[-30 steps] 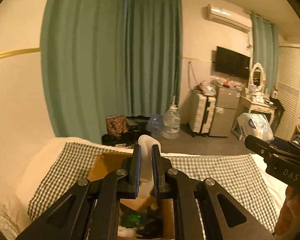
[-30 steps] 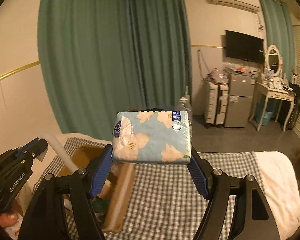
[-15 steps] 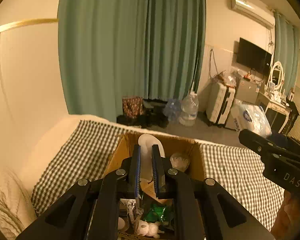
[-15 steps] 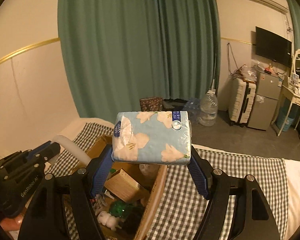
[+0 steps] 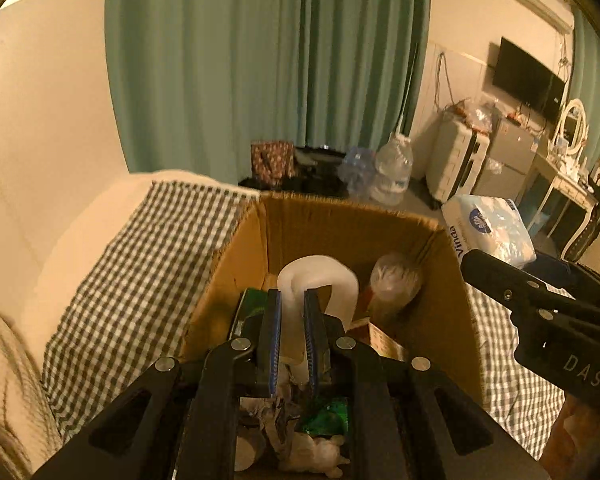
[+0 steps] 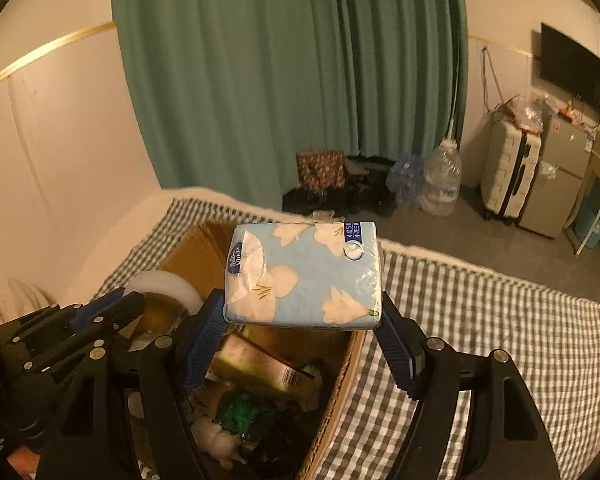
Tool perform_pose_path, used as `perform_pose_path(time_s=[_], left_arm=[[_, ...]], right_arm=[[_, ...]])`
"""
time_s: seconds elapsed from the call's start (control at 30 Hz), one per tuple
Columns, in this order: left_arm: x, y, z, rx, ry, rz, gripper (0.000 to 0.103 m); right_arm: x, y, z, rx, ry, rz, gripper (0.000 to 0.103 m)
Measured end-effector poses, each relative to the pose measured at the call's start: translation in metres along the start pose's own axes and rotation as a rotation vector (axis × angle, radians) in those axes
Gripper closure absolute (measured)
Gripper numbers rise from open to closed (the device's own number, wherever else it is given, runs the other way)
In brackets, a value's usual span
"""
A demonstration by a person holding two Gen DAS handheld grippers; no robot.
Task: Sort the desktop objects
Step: 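Lower the foam tube and tissue pack into the box and open both grippers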
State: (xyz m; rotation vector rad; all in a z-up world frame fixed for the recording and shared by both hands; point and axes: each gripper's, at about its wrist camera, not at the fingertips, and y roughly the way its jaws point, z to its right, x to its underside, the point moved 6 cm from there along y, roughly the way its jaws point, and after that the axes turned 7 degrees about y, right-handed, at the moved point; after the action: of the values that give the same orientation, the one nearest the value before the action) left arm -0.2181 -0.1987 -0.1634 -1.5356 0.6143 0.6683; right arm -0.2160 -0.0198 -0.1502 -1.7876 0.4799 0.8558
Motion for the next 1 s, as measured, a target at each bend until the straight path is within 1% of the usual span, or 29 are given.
perform_pose_path(time_s=[0.13,0.23,0.33,0.43,0.6,0.7,0.77,0.83,0.87,0.9,0.93,0.97,1.0], left_arm=[[0.008,0.019,0.002,-0.012,0.017,-0.053,0.092],[0.015,0.034,0.005,-0.019,0.034,-0.099,0.092],[0.021,0.045,0.006,-0.025,0.041,-0.131,0.092],[0.024,0.052,0.005,-0.026,0.040,-0.147,0.092],[0.023,0.053,0.005,-0.031,0.043,-0.148,0.092],[0.023,0.051,0.005,-0.035,0.045,-0.147,0.091],[0.023,0.052,0.003,-0.034,0.042,-0.148,0.087],[0.024,0.050,0.003,-0.035,0.036,-0.149,0.071],[0.023,0.047,0.002,-0.040,0.029,-0.148,0.068],[0.023,0.046,0.002,-0.038,0.025,-0.150,0.060],[0.024,0.045,0.001,-0.040,0.023,-0.154,0.051],[0.023,0.044,0.001,-0.043,0.022,-0.152,0.048],[0.023,0.041,0.001,-0.042,0.022,-0.149,0.046]], right_arm=[[0.006,0.026,0.006,0.003,0.000,-0.054,0.031],[0.010,0.049,0.012,0.001,-0.002,-0.123,0.031],[0.015,0.061,0.015,0.011,-0.017,-0.146,0.031],[0.013,0.064,0.013,0.042,-0.053,-0.127,0.031],[0.010,0.065,0.007,0.054,-0.086,-0.114,0.031],[0.009,0.067,0.002,0.023,-0.083,-0.111,0.031],[0.010,0.071,-0.004,0.016,-0.088,-0.117,0.031],[0.012,0.075,-0.009,0.018,-0.105,-0.123,0.031],[0.012,0.075,-0.011,0.015,-0.108,-0.128,0.030],[0.012,0.074,-0.012,0.012,-0.113,-0.131,0.029],[0.012,0.074,-0.015,0.009,-0.122,-0.135,0.029],[0.012,0.073,-0.016,0.009,-0.131,-0.133,0.026],[0.011,0.070,-0.018,0.015,-0.141,-0.125,0.021]])
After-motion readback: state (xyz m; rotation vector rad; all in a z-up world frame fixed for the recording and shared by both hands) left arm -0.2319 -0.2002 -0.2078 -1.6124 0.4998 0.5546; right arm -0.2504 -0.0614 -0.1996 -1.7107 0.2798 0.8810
